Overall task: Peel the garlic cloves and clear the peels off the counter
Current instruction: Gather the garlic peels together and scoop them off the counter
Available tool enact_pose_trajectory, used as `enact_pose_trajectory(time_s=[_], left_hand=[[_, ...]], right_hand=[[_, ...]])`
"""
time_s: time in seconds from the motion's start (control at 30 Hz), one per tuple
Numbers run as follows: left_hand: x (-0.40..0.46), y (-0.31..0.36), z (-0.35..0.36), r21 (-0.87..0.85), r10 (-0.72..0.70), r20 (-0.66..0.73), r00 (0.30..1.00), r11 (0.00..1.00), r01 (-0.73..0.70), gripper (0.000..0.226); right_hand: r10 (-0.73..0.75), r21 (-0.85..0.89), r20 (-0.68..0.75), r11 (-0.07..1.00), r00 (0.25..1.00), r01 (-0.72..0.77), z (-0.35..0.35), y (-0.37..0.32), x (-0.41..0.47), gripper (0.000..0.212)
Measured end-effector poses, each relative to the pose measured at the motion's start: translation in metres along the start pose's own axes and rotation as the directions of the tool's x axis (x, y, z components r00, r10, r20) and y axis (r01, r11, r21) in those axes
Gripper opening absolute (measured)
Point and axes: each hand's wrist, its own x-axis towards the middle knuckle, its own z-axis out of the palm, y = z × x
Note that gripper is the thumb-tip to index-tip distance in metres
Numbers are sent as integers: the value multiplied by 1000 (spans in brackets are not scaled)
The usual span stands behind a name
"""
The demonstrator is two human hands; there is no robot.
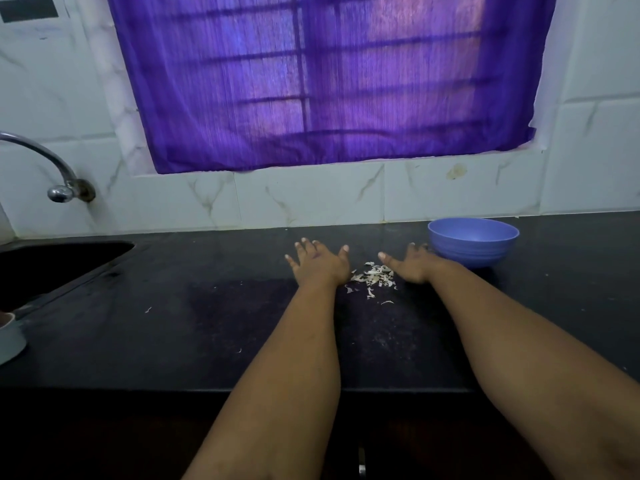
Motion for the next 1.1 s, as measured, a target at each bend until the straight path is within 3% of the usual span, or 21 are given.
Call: enact_pose_trajectory(time_s=[0.07, 0.13, 0.2, 0.3, 0.43, 0.53, 0.73, 0.87, 0.93, 1.03, 1.1], left_hand=[[3, -1, 4, -14, -19, 75, 997, 1000, 20, 79], [8, 1, 8, -84, 33, 164, 986, 996, -19, 79], [15, 6, 12, -274, 99, 183, 978, 961, -46, 80], [20, 13, 10, -602, 69, 107, 992, 799, 10, 80], [27, 7, 6, -797, -123, 11, 992, 598, 83, 71], [34, -1, 4, -853, -228, -18, 974, 511, 103, 61], [34, -6, 1, -881, -319, -76, 945, 466, 86, 47], [29, -10, -6, -915, -404, -98, 910, 395, 77, 40], [27, -14, -5, -905, -429, -126, 894, 420, 74, 39], [27, -20, -2, -837, -436, -197, 878, 542, 81, 35], [31, -23, 1, -864, -433, -210, 877, 502, 41, 23]], right_hand=[[1, -59, 21, 998, 1000, 0, 4, -8, 1, 112], [-88, -42, 46, 995, 995, 90, 8, -21, 3, 106], [-215, 31, 74, 977, 974, 213, 13, -34, 5, 97], [-359, 86, 63, 931, 931, 354, 20, -49, 1, 76], [-446, 39, -51, 893, 894, 448, 25, -55, -6, 38], [-459, 16, -169, 883, 872, 468, 24, -55, -2, 25], [-435, -36, -213, 898, 875, 438, 19, -64, -4, 24], [-389, 92, -363, 889, 847, 448, 12, -55, -8, 9], [-380, 124, -383, 882, 842, 454, 8, -49, -11, 18], [-410, 180, -315, 860, 856, 478, 15, -47, -15, 20], [-360, 335, -400, 798, 843, 500, 13, -49, -14, 16]])
